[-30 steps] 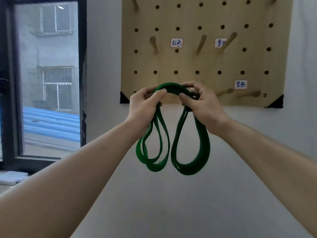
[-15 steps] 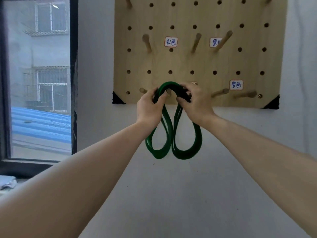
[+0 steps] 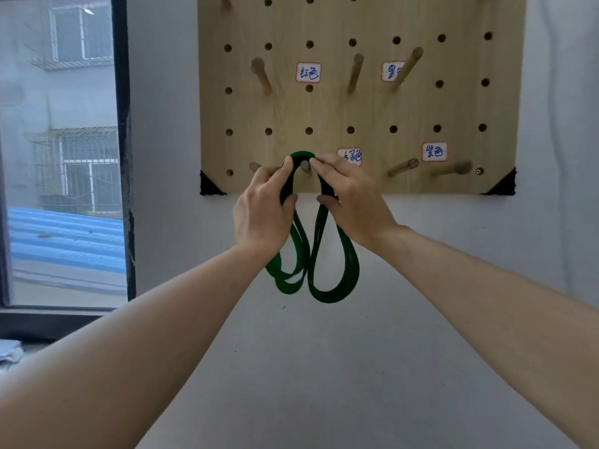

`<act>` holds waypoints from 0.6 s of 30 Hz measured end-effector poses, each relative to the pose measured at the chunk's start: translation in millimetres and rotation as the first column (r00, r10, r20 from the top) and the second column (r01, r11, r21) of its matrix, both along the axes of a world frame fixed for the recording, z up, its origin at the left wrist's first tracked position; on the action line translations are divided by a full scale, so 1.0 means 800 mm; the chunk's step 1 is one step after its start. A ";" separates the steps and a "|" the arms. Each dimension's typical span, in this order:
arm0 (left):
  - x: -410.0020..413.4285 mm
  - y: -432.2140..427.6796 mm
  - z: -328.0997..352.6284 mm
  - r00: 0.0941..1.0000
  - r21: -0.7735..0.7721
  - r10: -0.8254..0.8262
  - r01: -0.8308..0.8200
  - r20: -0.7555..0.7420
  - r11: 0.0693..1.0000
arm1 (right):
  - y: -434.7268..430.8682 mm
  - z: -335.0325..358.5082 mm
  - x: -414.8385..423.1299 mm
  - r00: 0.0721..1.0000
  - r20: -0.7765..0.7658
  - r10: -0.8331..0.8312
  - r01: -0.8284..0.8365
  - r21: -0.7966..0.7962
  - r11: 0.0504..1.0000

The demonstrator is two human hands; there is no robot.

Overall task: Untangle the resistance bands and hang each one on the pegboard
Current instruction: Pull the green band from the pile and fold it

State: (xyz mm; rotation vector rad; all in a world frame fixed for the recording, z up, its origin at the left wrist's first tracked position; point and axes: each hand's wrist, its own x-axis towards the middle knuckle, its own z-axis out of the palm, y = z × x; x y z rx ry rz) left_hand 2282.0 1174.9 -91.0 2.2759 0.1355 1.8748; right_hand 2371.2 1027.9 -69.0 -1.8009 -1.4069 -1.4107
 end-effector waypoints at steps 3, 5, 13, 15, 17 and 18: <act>0.005 0.001 0.006 0.998 -0.010 -0.016 0.016 -0.063 1.000 | -0.002 0.013 0.011 0.994 -0.101 -0.038 0.035 -0.035 0.999; 0.009 0.002 0.011 0.994 -0.019 -0.026 0.024 -0.104 1.000 | -0.002 0.021 0.015 0.981 -0.195 -0.022 0.007 -0.075 0.997; 0.022 0.026 0.033 0.903 -0.111 -0.124 0.085 -0.411 0.990 | 0.003 0.043 0.027 0.878 -0.477 0.032 -0.096 -0.110 0.989; 0.019 0.030 0.034 0.863 -0.143 -0.176 0.122 -0.473 0.982 | 0.005 0.043 0.031 0.855 -0.518 0.011 -0.088 -0.126 0.988; 0.014 0.032 0.031 0.818 -0.169 -0.247 0.184 -0.520 0.968 | 0.005 0.040 0.034 0.836 -0.549 -0.017 -0.080 -0.152 0.985; 0.011 0.032 0.028 0.796 -0.182 -0.273 0.207 -0.540 0.961 | 0.004 0.038 0.035 0.821 -0.570 -0.017 -0.095 -0.166 0.981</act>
